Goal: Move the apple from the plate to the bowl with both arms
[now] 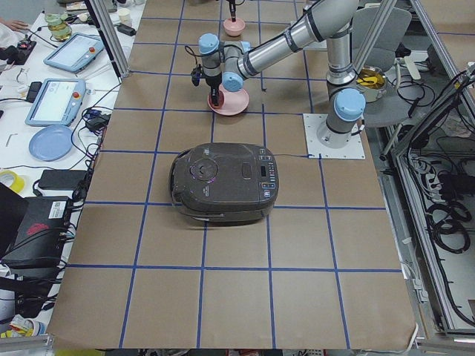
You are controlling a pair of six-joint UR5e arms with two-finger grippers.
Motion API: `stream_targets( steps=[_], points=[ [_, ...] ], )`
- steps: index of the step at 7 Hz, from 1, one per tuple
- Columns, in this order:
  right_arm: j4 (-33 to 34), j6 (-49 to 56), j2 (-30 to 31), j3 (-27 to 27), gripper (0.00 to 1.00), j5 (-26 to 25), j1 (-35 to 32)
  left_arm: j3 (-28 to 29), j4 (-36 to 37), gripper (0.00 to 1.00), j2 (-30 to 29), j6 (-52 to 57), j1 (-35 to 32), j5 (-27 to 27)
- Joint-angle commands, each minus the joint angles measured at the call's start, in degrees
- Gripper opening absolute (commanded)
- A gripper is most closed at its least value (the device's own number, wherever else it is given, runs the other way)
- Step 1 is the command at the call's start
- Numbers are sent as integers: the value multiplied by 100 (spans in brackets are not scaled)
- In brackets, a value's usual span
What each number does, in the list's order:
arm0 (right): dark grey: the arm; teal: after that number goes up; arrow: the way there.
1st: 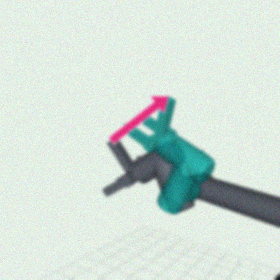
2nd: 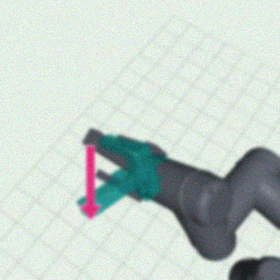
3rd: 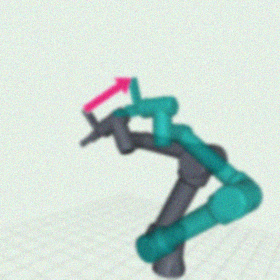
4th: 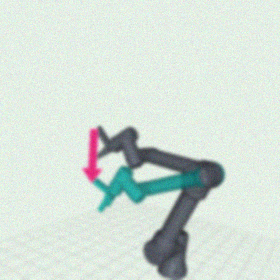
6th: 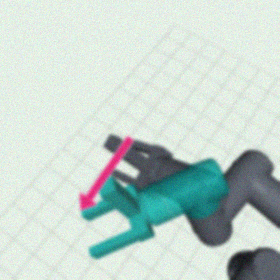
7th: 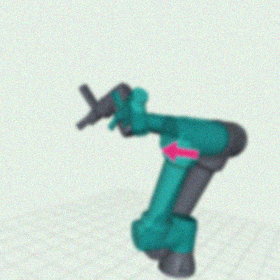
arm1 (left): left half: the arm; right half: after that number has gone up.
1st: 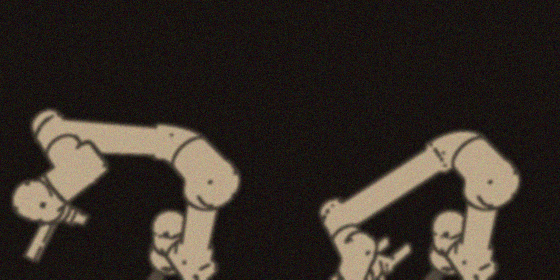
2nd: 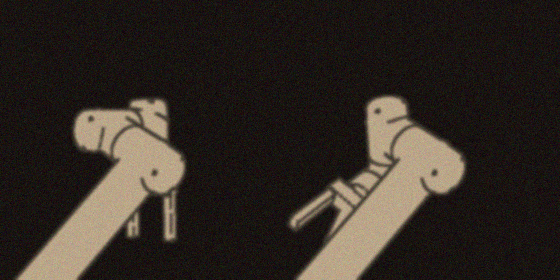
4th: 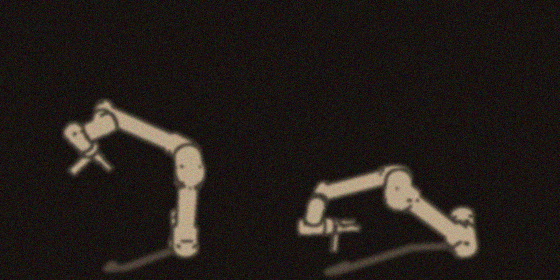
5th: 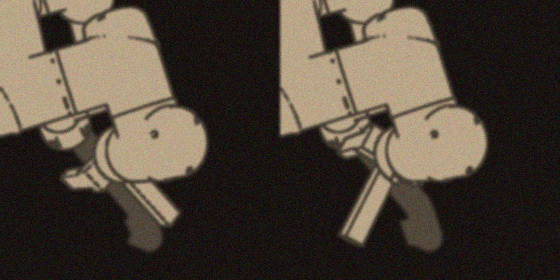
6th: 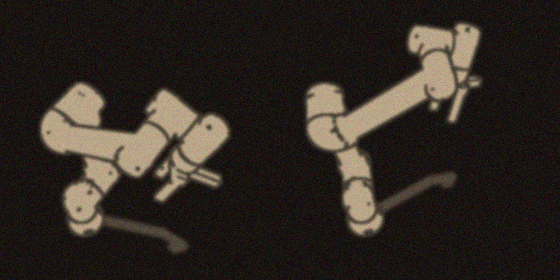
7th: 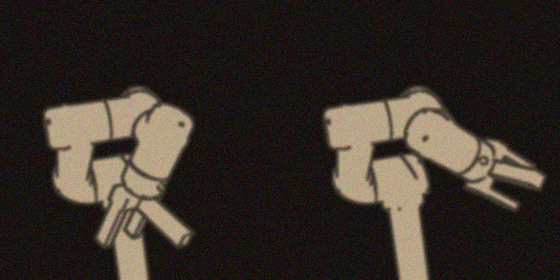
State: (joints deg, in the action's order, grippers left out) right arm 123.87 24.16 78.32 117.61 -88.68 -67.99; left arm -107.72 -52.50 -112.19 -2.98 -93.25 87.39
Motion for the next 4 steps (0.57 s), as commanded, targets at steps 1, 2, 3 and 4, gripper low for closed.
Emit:
stream_targets(
  steps=[1,2,3,4],
  points=[
    [-82,-452,8,-307,0,560,-431,14,126,49,22,35,-9,-12],
    [-4,-1230,8,-317,0,563,-1018,23,126,34,179,43,-87,-12],
    [41,-2091,-9,-317,0,554,-1563,23,109,30,328,26,-184,-12],
    [50,-2665,-79,-317,0,545,-1986,58,91,29,460,-26,-359,-3]
  ],
)
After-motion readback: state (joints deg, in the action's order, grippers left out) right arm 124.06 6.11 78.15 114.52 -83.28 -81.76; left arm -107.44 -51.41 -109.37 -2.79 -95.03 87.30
